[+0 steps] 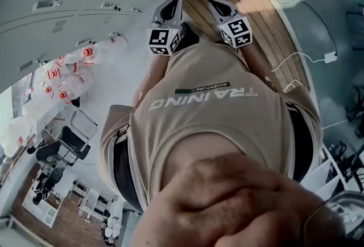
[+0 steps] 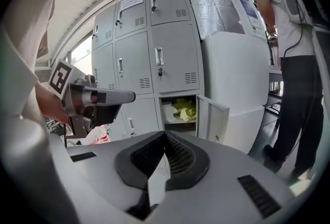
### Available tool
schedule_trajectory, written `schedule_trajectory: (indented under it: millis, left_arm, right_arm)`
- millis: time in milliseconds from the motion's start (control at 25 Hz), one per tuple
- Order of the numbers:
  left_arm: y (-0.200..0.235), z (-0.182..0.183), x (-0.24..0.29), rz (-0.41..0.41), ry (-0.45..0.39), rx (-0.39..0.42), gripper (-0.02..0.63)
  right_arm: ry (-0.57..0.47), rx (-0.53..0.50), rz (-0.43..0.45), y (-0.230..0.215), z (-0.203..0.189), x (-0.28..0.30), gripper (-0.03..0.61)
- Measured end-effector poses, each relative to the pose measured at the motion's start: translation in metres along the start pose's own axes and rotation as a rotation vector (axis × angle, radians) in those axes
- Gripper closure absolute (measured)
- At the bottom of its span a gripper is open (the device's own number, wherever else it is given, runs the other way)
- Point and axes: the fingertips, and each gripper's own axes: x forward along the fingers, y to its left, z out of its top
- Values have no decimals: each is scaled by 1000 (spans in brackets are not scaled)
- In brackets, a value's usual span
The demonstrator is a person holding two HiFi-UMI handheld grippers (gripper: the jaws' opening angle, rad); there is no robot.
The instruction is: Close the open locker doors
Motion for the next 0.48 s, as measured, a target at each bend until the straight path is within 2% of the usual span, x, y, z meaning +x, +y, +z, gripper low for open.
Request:
schedule_trajectory:
  millis: [120,280,480]
  left_arm:
    - [24,5,18,-56,7,20,614]
    - [47,-4,35,-133,45,35,614]
    - [74,-7,41,-138,65,18,614]
  right_arm:
    - [-14,22,-37,-9,21,29,565]
    - [-3,109,-107,-22,23,52,565]
    - [38,111,-149,-31,20,66,565]
